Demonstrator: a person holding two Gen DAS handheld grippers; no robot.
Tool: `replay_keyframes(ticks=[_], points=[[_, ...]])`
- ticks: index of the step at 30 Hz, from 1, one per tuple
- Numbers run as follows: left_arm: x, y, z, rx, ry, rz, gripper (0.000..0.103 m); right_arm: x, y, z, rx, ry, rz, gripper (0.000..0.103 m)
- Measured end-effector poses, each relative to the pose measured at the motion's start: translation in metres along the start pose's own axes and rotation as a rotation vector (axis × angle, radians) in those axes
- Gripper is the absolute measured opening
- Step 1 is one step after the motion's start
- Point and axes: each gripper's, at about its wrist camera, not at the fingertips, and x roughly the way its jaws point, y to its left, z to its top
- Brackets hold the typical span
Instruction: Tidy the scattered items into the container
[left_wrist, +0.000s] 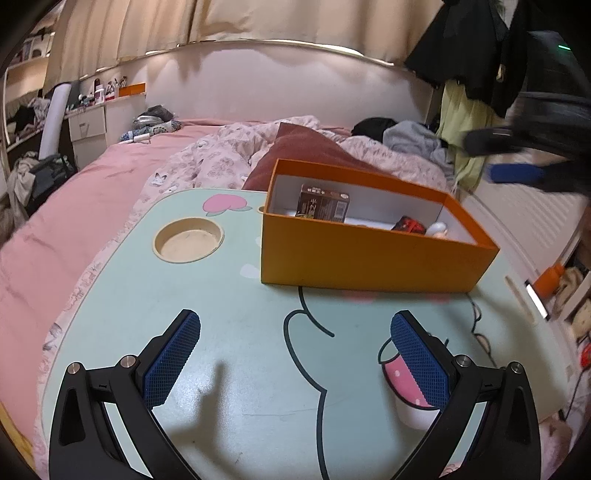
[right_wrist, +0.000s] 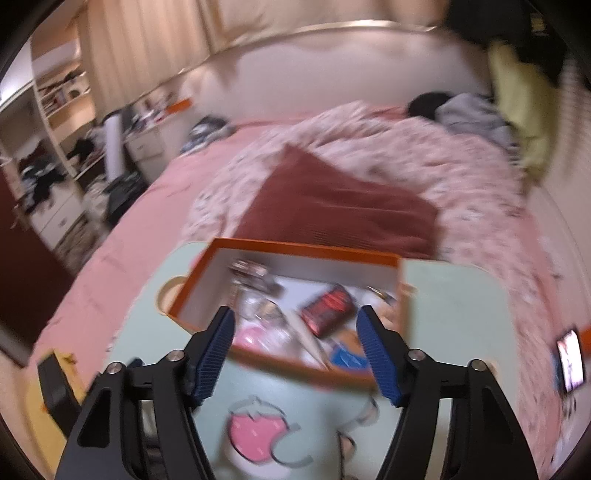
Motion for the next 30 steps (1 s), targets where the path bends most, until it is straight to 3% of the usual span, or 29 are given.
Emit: replay_keyframes(ticks=[3, 6, 18, 19, 22, 27, 30], points=[[0.005, 0.002, -0.001, -0.018, 0.017, -0.006, 0.103, 0.051, 0.021, 0.023, -0.119, 0.118, 0.029, 0.067], [0.008, 0.003, -0.002, -0.022, 0.028, -0.012, 0.103, 0.099, 0.030, 0.033, -0.171, 0.237, 0.044, 0.058], [0.008, 0.005, -0.007, -0.029, 0.043, -0.025, 0.103, 0.171, 0.085, 0.047, -0.423, 0.343, -0.092, 0.055], [0.009, 0.006, -0.007, -0.033, 0.046, -0.027, 0.103, 0.176, 0.086, 0.045, -0.436, 0.360, -0.106, 0.049], [0.009, 0.007, -0.007, -0.040, 0.047, -0.031, 0.103, 0.181, 0.087, 0.041, -0.427, 0.385, -0.101, 0.017], [0.010, 0.007, -0.007, -0.038, 0.045, -0.032, 0.103, 0.169, 0.076, 0.041, -0.346, 0.349, -0.070, 0.018], [0.010, 0.008, -0.007, -0.042, 0.046, -0.036, 0.103, 0.134, 0.063, 0.046, -0.237, 0.277, 0.030, 0.018]])
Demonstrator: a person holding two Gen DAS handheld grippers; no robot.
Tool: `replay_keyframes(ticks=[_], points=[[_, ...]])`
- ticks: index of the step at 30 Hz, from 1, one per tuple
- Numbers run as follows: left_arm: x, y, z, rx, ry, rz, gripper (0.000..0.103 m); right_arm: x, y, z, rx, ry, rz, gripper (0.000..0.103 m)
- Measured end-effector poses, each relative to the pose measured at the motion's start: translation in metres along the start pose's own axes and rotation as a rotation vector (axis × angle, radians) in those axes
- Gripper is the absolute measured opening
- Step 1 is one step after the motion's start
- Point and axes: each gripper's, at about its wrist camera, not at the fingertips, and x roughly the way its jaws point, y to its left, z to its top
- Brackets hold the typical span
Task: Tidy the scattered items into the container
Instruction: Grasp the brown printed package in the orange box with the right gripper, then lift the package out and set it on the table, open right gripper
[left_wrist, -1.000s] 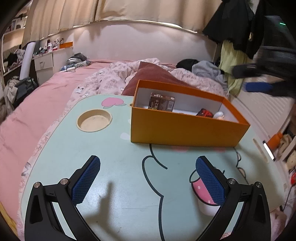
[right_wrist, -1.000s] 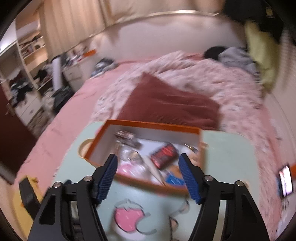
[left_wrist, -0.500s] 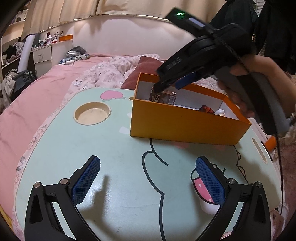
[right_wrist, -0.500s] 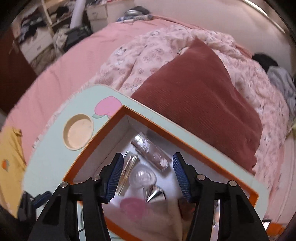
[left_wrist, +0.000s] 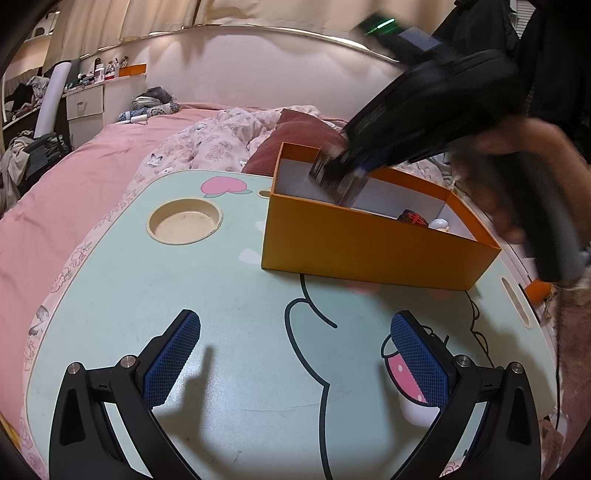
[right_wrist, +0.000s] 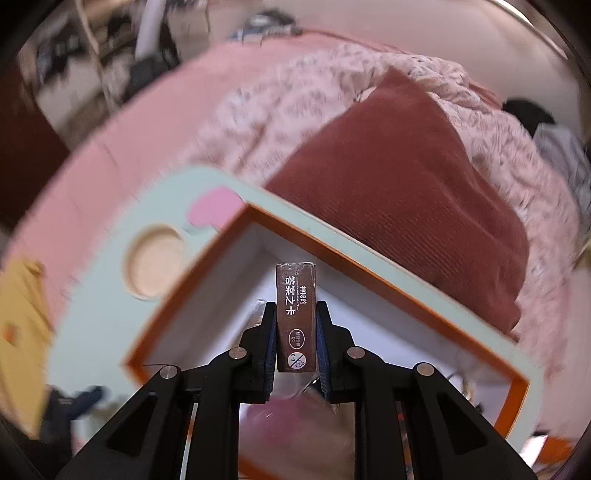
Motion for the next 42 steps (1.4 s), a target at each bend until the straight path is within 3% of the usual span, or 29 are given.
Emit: replay_keyframes(ticks=[5, 9, 13, 16, 23, 26, 28, 31, 33, 34, 35, 37, 40, 42], points=[[-0.001, 0.003, 0.002, -0.018, -0.001, -0.010, 0.103, -0.079, -0.009, -0.036, 0.091, -0.152, 0.057, 0.018], [0.001, 0.003, 0.002, -0.022, 0.008, -0.010, 0.103, -0.124, -0.007, -0.097, 0.142, -0.231, 0.119, 0.018], [0.003, 0.000, 0.001, -0.015, 0.018, -0.004, 0.103, -0.108, -0.004, -0.165, 0.188, -0.157, 0.130, 0.018], [0.003, -0.003, 0.000, -0.005, 0.021, 0.003, 0.103, -0.083, -0.004, -0.198, 0.246, -0.090, 0.145, 0.018], [0.002, -0.002, -0.001, -0.005, 0.022, 0.007, 0.103, -0.067, -0.012, -0.213, 0.293, -0.107, 0.144, 0.020], [-0.001, -0.002, 0.001, -0.003, 0.010, 0.005, 0.103, -0.081, -0.024, -0.218, 0.331, -0.206, 0.204, 0.024], [-0.010, -0.002, 0.006, -0.008, -0.030, -0.001, 0.103, -0.100, -0.032, -0.223, 0.373, -0.315, 0.232, 0.037], [-0.027, -0.005, 0.030, -0.026, -0.061, -0.090, 0.102, -0.121, -0.037, -0.226, 0.410, -0.414, 0.228, 0.043], [-0.027, -0.017, 0.052, 0.012, -0.011, -0.103, 0.102, -0.124, -0.036, -0.227, 0.419, -0.423, 0.223, 0.043], [-0.022, -0.029, 0.068, 0.073, 0.038, -0.077, 0.093, -0.124, -0.034, -0.227, 0.421, -0.423, 0.224, 0.043], [-0.019, -0.038, 0.082, 0.115, 0.071, -0.066, 0.078, -0.124, -0.033, -0.228, 0.425, -0.423, 0.226, 0.043], [-0.005, -0.052, 0.107, 0.131, 0.161, -0.101, 0.068, -0.120, -0.037, -0.228, 0.431, -0.425, 0.229, 0.043], [0.039, -0.066, 0.133, 0.054, 0.393, -0.211, 0.068, -0.113, -0.038, -0.232, 0.440, -0.409, 0.241, 0.043], [0.058, -0.073, 0.134, 0.032, 0.453, -0.182, 0.066, -0.109, -0.038, -0.234, 0.441, -0.400, 0.254, 0.043]])
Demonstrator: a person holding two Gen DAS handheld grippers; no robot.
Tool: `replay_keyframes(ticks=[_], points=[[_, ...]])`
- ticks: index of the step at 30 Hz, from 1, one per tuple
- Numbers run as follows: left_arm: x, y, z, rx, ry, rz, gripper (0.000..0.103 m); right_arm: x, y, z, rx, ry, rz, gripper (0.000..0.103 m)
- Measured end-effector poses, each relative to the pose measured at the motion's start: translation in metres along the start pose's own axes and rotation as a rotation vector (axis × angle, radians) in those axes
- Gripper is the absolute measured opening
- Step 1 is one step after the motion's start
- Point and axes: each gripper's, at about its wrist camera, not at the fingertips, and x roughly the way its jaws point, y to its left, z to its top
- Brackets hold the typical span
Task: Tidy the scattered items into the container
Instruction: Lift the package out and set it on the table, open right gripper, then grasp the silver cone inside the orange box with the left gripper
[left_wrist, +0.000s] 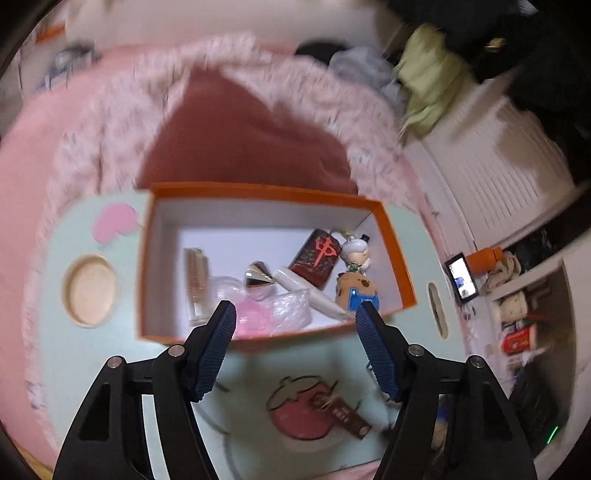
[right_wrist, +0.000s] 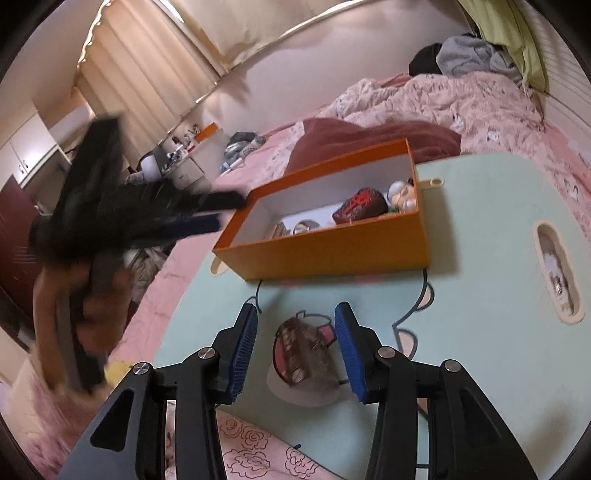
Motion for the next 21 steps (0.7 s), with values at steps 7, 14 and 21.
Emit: replay_keyframes(ticks=[7, 14, 21], points=[[0.056, 0.000, 0.010, -0.078, 0.130, 0.043, 0.056, 0.000, -0.001, -0.006, 0.011, 0.008, 0.008, 0.043], [0.073, 0.004, 0.018, -0.096, 0.112, 0.081, 0.056, 0.000, -0.001, -0.007, 0.012, 0.007, 0.005, 0.043], [0.088, 0.014, 0.019, -0.097, 0.145, 0.083, 0.029, 0.003, -0.003, -0.007, 0.021, 0.017, -0.001, 0.043]])
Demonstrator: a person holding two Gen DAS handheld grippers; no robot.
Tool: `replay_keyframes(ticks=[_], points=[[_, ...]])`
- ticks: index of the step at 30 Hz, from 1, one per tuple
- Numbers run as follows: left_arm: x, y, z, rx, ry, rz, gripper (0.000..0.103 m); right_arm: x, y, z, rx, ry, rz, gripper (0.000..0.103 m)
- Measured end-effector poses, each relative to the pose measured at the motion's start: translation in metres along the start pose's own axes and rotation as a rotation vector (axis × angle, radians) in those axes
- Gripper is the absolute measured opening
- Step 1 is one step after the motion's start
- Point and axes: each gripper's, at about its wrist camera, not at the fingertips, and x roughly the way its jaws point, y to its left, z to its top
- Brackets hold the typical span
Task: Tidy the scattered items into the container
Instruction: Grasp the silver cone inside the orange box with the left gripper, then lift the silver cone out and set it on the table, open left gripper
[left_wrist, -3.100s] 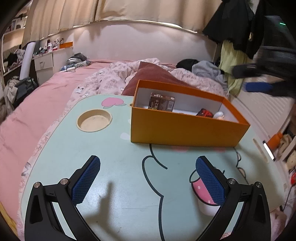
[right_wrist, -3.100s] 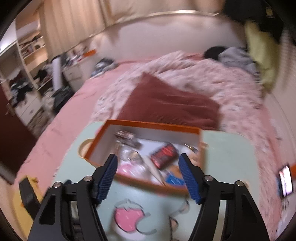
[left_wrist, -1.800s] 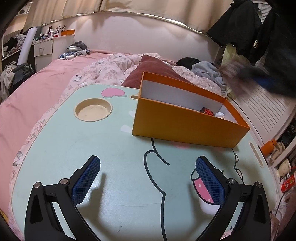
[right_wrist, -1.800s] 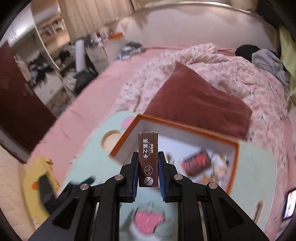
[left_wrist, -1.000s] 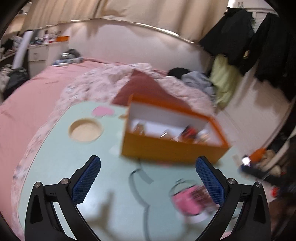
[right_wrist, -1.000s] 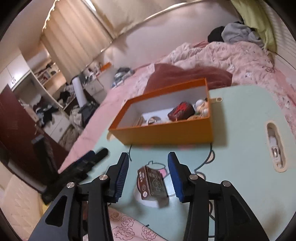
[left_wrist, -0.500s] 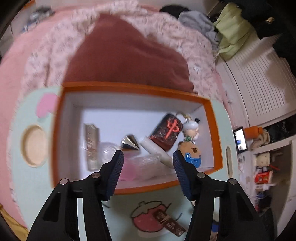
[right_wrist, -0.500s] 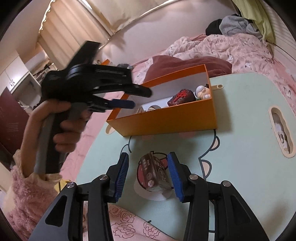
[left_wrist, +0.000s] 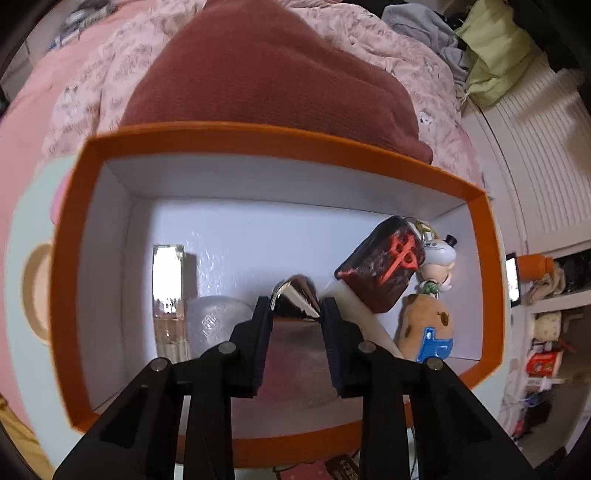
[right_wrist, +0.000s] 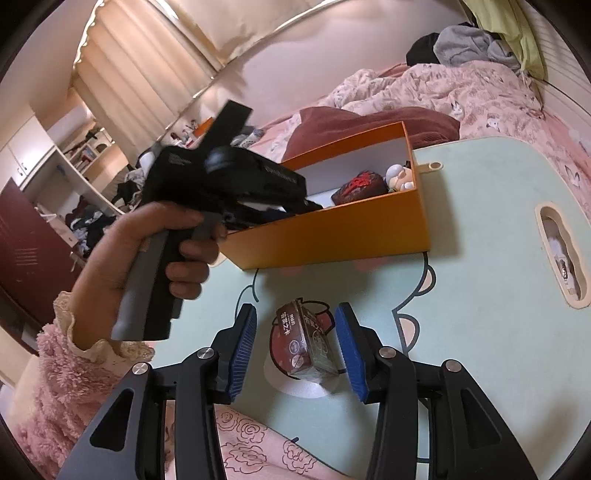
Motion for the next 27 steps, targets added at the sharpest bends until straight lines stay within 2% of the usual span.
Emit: replay_keyframes(ticks=[4, 7, 12, 15, 17, 20, 23, 25, 27], points=[[-0.001, 0.003, 0.002, 0.007, 0.001, -0.016, 0.029, 0.000, -0.001, 0.000, 0.009, -0.002, -0.001, 0.044], [-0.005, 0.003, 0.001, 0.020, -0.026, -0.011, 0.029, 0.000, -0.001, 0.000, 0.009, -0.001, -0.002, 0.044], [-0.034, 0.006, -0.006, 0.023, -0.080, -0.090, 0.029, 0.001, -0.001, -0.001, 0.007, -0.002, -0.009, 0.044], [-0.065, 0.003, -0.020, 0.066, -0.143, -0.121, 0.029, 0.002, -0.001, -0.001, 0.002, -0.003, -0.021, 0.044], [-0.084, 0.006, -0.036, 0.078, -0.180, -0.167, 0.029, 0.002, 0.000, -0.002, -0.006, -0.006, -0.034, 0.044], [-0.099, 0.019, -0.060, 0.084, -0.196, -0.240, 0.029, 0.002, -0.001, -0.001, -0.005, -0.004, -0.040, 0.045], [-0.102, 0.027, -0.088, 0.102, -0.204, -0.277, 0.029, 0.003, -0.003, -0.001, 0.006, -0.001, -0.042, 0.045], [-0.097, 0.034, -0.104, 0.125, -0.198, -0.283, 0.029, 0.003, -0.004, 0.000, 0.007, -0.001, -0.045, 0.045], [-0.089, 0.038, -0.120, 0.124, -0.212, -0.244, 0.029, 0.005, -0.003, 0.000, -0.004, 0.009, -0.067, 0.046]])
